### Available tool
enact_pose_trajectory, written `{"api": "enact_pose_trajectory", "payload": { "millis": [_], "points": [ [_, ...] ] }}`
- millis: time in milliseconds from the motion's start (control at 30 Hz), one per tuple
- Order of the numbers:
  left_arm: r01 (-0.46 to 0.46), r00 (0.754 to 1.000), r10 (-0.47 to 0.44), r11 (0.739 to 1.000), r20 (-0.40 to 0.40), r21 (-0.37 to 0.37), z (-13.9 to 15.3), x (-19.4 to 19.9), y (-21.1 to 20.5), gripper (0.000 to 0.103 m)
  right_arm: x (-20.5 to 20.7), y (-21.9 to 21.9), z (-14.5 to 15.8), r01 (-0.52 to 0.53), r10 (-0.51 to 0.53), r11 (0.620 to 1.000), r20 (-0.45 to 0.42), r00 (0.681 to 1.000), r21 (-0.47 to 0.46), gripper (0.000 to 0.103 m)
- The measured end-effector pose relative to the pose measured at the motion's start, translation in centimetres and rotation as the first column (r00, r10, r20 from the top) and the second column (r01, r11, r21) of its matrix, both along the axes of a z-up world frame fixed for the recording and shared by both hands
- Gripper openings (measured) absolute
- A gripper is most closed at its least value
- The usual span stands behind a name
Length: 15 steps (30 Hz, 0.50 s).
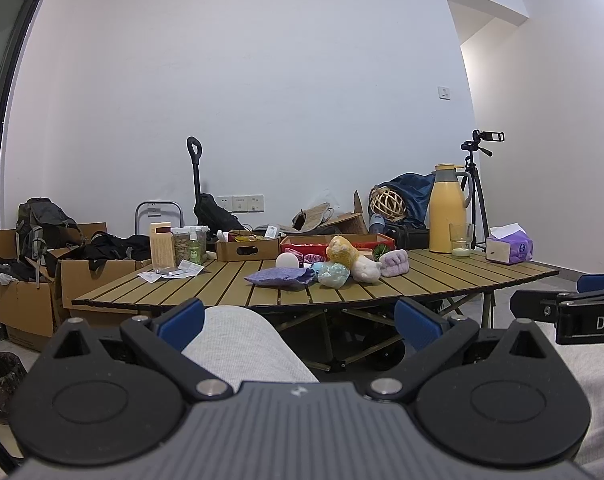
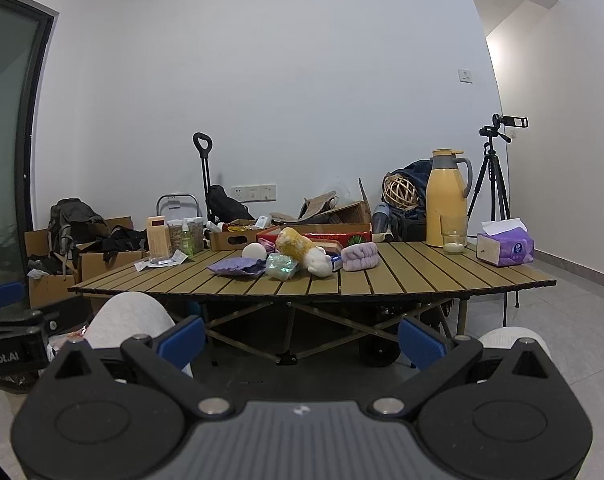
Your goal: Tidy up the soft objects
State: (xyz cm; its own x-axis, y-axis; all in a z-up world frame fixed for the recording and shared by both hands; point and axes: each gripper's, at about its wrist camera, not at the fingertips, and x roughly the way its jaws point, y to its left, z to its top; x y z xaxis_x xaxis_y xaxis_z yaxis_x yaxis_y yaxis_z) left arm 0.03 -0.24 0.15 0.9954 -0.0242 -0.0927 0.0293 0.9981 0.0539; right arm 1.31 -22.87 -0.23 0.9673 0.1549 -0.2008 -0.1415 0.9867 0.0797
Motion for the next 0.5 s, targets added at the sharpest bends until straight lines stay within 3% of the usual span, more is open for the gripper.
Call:
{"api": "enact_pose_trajectory", "payload": {
  "millis": [500],
  "points": [
    [0.002,1.000,-0.002,1.000,0.000,0.001,0.04,-0.15,-0.13,0.103,-0.10,-0.11,-0.05,0.002,-0.002,1.000,-0.001,1.000,0.007,0.103]
  ]
}}
